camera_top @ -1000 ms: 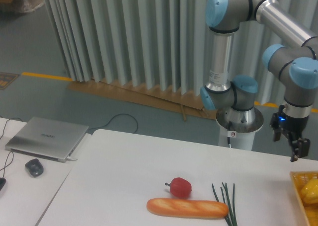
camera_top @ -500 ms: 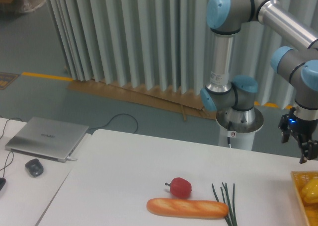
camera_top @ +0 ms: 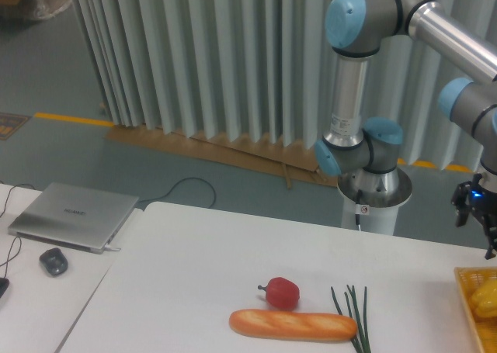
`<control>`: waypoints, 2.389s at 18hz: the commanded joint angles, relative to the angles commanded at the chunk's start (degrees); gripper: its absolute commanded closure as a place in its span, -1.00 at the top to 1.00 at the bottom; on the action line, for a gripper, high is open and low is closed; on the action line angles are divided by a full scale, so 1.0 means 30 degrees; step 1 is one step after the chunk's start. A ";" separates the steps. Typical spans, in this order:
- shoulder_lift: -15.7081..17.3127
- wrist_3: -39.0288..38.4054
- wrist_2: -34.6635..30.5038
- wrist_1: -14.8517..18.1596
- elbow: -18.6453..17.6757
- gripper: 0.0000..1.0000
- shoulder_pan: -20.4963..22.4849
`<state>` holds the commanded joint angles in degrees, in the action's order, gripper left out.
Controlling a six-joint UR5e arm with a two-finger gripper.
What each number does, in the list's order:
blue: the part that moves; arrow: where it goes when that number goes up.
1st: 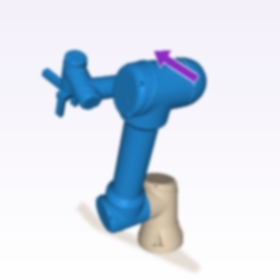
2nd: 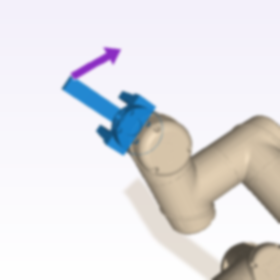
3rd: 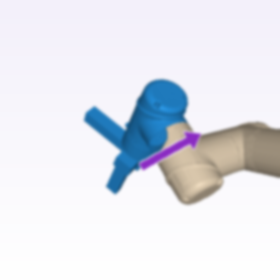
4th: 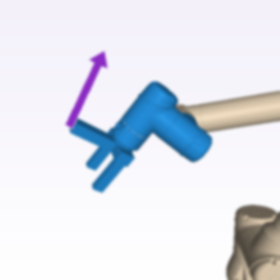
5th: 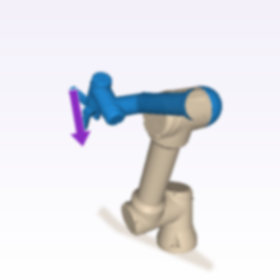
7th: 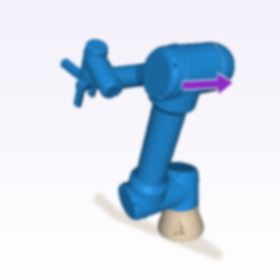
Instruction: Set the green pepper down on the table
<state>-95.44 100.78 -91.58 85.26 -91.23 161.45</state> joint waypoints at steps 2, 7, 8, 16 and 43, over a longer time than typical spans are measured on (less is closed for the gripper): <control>-0.0264 0.0943 0.0000 -0.0410 0.0029 1.00 0.0323; -0.0881 0.3607 0.0000 -0.0763 0.0204 1.00 0.0441; -0.0910 0.4018 0.0029 -0.0763 0.0234 1.00 0.0616; -0.1554 0.8357 0.0088 -0.1027 0.0439 1.00 0.0852; -0.4894 1.7644 0.1553 -0.3164 0.0645 1.00 0.3489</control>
<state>-110.12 153.72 -86.92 75.77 -89.29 171.91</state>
